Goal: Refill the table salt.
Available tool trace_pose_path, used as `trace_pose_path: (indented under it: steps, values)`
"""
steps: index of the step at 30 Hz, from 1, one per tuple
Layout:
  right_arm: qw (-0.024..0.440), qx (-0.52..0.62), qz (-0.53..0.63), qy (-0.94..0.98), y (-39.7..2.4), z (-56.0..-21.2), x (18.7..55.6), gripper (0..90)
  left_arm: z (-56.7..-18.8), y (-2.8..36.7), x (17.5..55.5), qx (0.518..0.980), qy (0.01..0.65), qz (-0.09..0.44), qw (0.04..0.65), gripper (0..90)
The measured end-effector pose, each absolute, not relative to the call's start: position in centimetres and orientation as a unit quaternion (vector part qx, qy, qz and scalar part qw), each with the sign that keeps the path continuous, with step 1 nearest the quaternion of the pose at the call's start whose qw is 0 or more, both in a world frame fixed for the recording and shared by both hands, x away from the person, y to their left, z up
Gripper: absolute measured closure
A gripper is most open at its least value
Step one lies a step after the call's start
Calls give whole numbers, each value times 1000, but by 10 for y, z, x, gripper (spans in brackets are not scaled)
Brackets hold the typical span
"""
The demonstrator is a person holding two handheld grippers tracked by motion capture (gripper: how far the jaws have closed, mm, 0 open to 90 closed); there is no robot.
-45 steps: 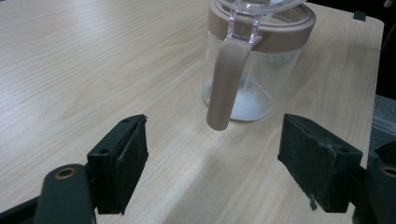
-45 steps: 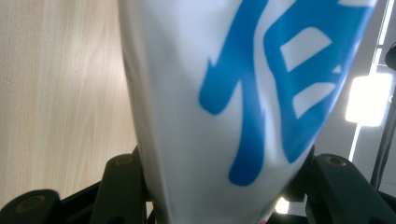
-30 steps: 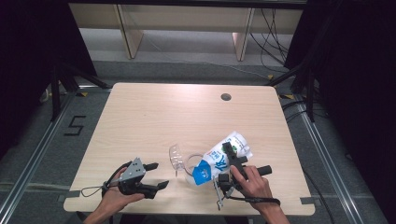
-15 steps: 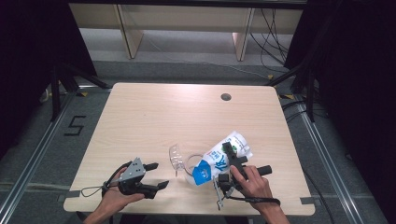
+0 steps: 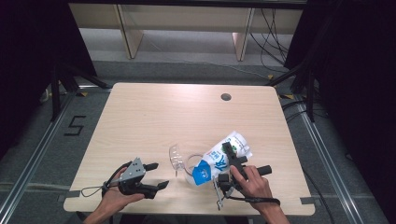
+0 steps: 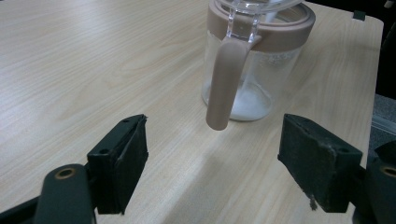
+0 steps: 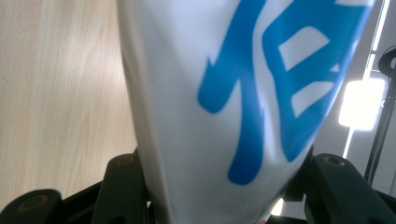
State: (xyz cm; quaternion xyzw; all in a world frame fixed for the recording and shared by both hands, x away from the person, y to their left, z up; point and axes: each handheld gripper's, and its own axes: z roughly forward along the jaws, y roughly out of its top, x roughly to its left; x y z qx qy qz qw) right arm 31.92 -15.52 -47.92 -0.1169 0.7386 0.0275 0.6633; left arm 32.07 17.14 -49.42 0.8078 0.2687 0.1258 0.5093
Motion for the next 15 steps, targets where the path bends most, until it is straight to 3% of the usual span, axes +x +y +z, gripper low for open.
trace_pose_path:
  steps: [15]
  values:
    - [670,-153,15,726,-153,-474,321,503,-494,171,321,808,268,126,509,233]
